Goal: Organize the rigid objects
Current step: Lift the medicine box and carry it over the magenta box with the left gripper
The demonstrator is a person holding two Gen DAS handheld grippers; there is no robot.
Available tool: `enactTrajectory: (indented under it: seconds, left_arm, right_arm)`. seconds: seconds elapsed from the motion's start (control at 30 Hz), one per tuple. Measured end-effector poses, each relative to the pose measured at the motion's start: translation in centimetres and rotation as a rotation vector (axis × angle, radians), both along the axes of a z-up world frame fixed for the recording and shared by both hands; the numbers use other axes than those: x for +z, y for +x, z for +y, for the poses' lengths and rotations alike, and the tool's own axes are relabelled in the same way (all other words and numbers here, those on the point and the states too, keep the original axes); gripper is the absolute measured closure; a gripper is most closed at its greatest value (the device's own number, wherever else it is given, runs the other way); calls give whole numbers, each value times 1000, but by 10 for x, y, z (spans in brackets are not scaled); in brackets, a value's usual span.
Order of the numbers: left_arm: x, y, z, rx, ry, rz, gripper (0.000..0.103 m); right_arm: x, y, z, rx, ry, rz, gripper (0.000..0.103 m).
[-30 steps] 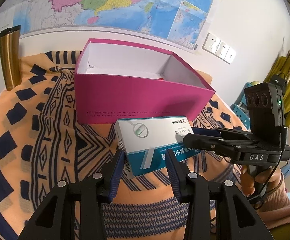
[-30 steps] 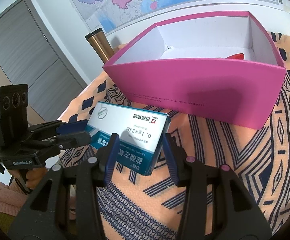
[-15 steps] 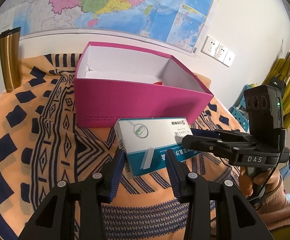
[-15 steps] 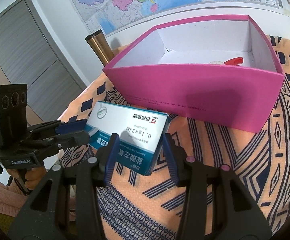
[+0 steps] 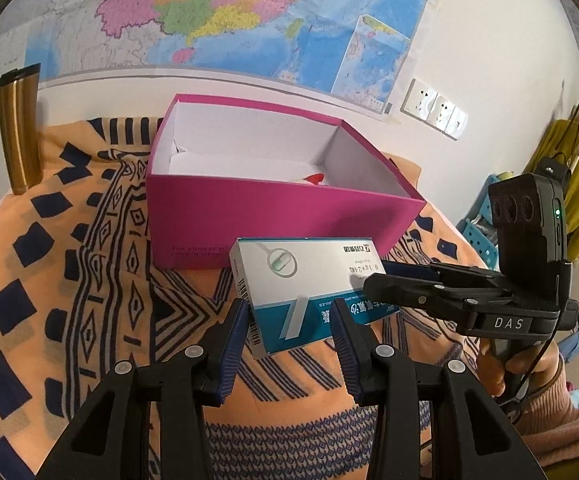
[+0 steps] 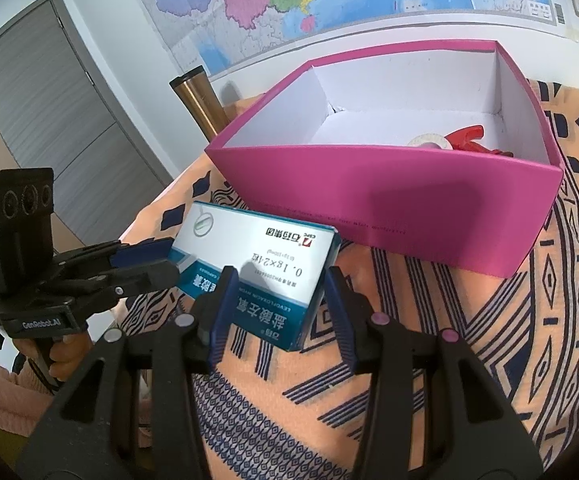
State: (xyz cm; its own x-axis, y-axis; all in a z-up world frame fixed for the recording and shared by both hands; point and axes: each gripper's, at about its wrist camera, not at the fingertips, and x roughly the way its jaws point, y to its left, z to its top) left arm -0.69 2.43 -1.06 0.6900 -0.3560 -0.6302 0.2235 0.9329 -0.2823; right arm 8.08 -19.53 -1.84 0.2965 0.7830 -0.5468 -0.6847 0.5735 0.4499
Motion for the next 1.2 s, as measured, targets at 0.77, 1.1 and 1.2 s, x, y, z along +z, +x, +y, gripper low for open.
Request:
enactTrajectory:
  seconds: [0.77,1.1,1.2]
  left_arm:
    - [9,7,-4,-2,3,-37,62]
    - [14,12,-1,9,3,-52,62]
    - [14,13,0,12,3,-53,62]
  right_arm:
    - [7,0,-3,-22,2,-39,55]
    - [13,2,-1,-21,4,-61,55]
    - [15,3,0,-22,6,-67,55]
